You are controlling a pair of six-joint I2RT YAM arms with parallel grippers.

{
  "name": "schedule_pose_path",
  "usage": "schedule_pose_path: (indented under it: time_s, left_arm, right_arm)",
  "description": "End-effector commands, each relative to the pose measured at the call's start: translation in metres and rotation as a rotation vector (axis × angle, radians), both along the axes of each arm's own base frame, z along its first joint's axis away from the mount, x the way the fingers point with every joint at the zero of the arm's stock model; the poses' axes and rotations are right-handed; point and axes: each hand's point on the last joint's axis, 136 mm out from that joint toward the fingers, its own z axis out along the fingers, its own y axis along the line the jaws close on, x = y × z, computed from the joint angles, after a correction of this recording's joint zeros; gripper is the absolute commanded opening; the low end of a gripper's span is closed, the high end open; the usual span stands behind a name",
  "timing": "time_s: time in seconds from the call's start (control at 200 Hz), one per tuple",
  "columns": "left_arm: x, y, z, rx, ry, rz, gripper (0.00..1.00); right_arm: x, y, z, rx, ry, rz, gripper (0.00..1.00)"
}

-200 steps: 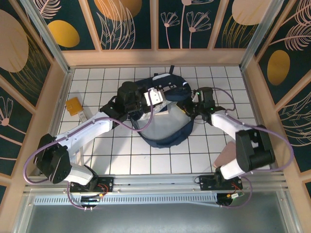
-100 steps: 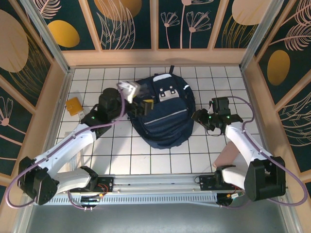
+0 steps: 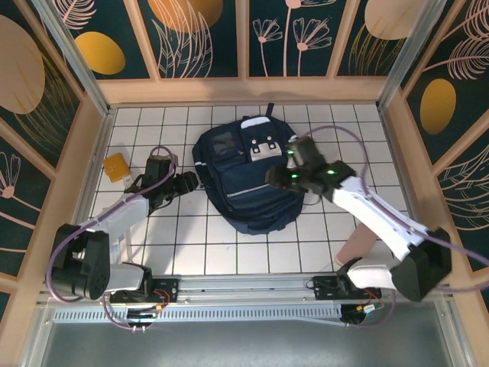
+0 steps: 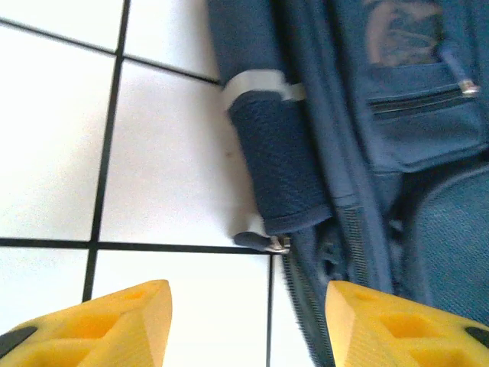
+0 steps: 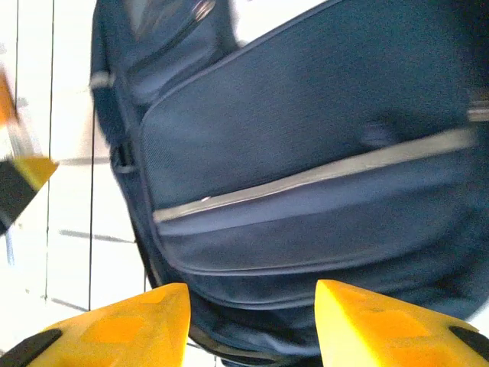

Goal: Pack the student bag

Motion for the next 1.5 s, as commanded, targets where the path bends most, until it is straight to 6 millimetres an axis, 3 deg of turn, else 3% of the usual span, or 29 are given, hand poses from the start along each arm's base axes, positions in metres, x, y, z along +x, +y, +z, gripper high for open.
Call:
schedule_pose_path:
  time_s: [0.0,0.11,0.17,0.265,0.36,0.54,0.641,0.741,0.851,0.906,0.996,1.121,1.181,1.216,1.366,1.496]
  left_arm:
    - [0.011,-0.019,0.008,-0.120,-0.022,-0.031,0.55]
    - [0.022,-0.029,0.008,-0.156,-0.015,-0.070,0.60]
    - [0.032,-0.035,0.011,-0.180,-0.003,-0.070,0.62]
    - [0.046,-0.034,0.010,-0.188,0.034,-0.023,0.65]
    - [0.051,-0.025,-0.005,-0.137,0.099,0.040,0.66]
    - [0.053,-0.026,-0.037,-0.126,0.210,0.068,0.55]
    - [0.053,-0.028,-0.045,-0.122,0.229,0.068,0.52]
    - [0.049,-0.031,-0.046,-0.131,0.230,0.061,0.49]
    - [0.046,-0.040,-0.054,-0.177,0.242,0.051,0.25]
    - [0.044,-0.048,-0.055,-0.209,0.236,0.036,0.12]
    - [0.041,-0.055,-0.052,-0.198,0.223,0.015,0.03]
    - [0.033,-0.059,-0.048,-0.187,0.218,0.002,0.00]
    - [0.023,-0.061,-0.053,-0.196,0.249,0.004,0.00]
    - [0.020,-0.063,-0.042,-0.207,0.228,0.004,0.00]
    - [0.002,-0.067,-0.025,-0.260,0.213,0.062,0.00]
    - [-0.005,-0.072,-0.007,-0.358,0.212,0.135,0.00]
  right_arm:
    - [0.011,0.062,-0.006,-0.030,-0.067,0.127,0.49]
    - [0.020,0.092,-0.023,-0.092,-0.080,0.161,0.49]
    - [0.021,0.095,-0.028,-0.087,-0.076,0.149,0.49]
    - [0.027,0.066,-0.037,-0.174,-0.083,0.024,0.52]
    - [0.023,0.027,-0.043,-0.268,-0.061,-0.112,0.61]
    - [-0.013,-0.038,-0.060,-0.288,0.055,-0.385,0.73]
    - [-0.031,-0.052,-0.073,-0.207,0.114,-0.460,0.73]
    - [-0.037,-0.052,-0.088,-0.135,0.161,-0.458,0.73]
    - [-0.035,-0.050,-0.104,-0.098,0.186,-0.449,0.72]
    - [-0.028,-0.042,-0.108,-0.049,0.170,-0.414,0.70]
    - [-0.011,-0.037,-0.109,0.003,0.137,-0.382,0.60]
    - [0.022,-0.057,-0.103,-0.038,0.074,-0.408,0.21]
    - [0.036,-0.069,-0.099,-0.069,0.048,-0.416,0.07]
    - [0.048,-0.085,-0.098,-0.085,0.034,-0.454,0.00]
    - [0.095,-0.110,-0.084,-0.044,-0.067,-0.432,0.00]
    - [0.137,-0.106,-0.080,0.002,-0.144,-0.317,0.00]
